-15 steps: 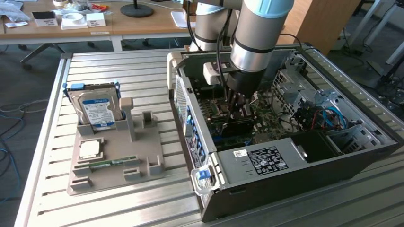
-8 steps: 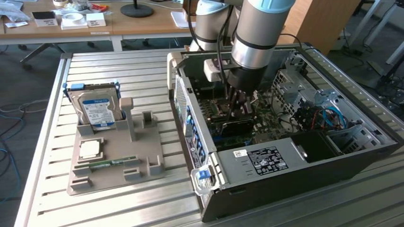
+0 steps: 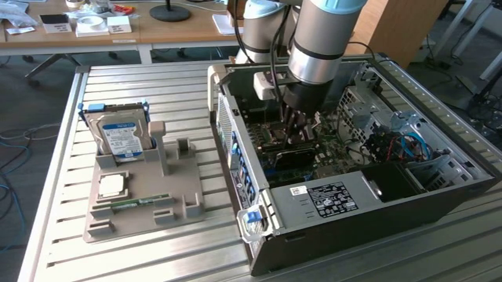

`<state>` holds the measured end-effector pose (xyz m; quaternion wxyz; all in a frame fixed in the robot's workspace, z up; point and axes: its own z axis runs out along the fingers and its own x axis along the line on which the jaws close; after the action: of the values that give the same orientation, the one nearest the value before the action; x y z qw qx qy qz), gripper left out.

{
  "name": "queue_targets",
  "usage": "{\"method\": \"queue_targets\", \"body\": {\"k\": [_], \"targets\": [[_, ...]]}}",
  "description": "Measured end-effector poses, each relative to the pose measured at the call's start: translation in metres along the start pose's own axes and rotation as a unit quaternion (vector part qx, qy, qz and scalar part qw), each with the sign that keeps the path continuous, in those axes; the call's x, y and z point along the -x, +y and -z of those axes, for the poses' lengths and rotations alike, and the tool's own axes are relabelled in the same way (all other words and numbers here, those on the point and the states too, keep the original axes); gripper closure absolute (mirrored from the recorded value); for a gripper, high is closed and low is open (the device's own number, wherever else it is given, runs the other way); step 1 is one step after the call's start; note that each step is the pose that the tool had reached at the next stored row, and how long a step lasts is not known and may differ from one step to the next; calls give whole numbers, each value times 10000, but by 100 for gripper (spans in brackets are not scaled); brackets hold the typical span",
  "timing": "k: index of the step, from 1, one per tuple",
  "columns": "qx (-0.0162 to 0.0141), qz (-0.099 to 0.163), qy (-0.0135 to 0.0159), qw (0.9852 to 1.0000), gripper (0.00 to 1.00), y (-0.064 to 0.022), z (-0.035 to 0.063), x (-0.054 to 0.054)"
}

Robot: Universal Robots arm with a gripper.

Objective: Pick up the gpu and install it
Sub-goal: 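Press down on the gpu until it lock into place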

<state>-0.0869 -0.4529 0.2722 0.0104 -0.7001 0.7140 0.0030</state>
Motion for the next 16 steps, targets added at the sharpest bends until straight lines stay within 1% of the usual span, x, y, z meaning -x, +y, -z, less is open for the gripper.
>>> {"method": "queue_targets", "body": {"k": [8, 16], "targets": [[-1, 1, -1, 10000, 89, -2, 95, 2], [0, 0, -1, 10000, 89, -9, 281, 6]]}}
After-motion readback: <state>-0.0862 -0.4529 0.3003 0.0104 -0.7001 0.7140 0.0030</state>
